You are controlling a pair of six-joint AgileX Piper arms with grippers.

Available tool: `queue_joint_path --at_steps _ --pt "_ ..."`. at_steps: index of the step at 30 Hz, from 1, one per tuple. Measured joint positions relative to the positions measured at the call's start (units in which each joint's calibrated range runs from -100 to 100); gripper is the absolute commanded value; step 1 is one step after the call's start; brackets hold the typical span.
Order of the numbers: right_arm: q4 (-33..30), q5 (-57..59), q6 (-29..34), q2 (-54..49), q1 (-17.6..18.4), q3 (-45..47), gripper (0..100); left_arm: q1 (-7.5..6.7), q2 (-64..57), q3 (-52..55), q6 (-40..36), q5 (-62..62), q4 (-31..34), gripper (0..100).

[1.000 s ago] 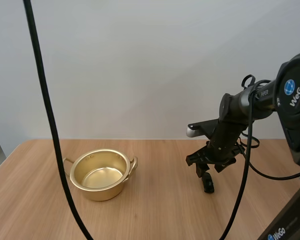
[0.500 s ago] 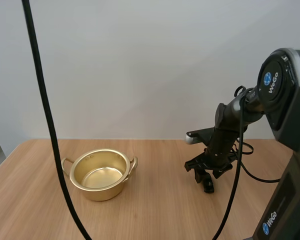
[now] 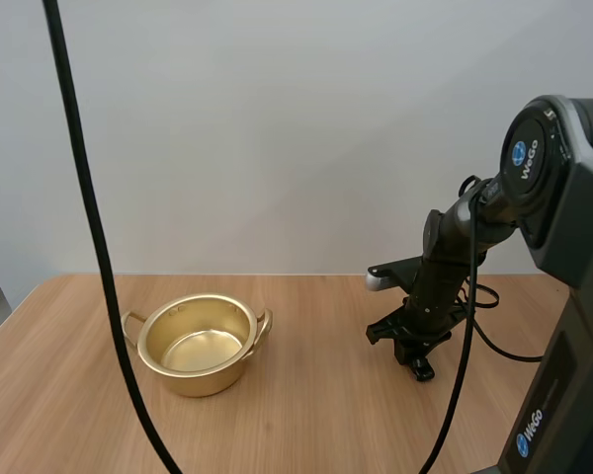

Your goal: Open the pot, put the car inside, and close it

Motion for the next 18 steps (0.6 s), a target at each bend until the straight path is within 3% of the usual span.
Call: queue_joint_path --at_steps 9,18 --pt "2.6 1.8 -1.8 -4.4 0.0 -4.1 0 0.00 0.0 0.0 0.0 0.0 0.0 0" --pt "16.9 11.1 -10.9 -20.0 0.0 -20.1 0 0.00 0.0 0.0 1.0 -1.9 0.0 0"
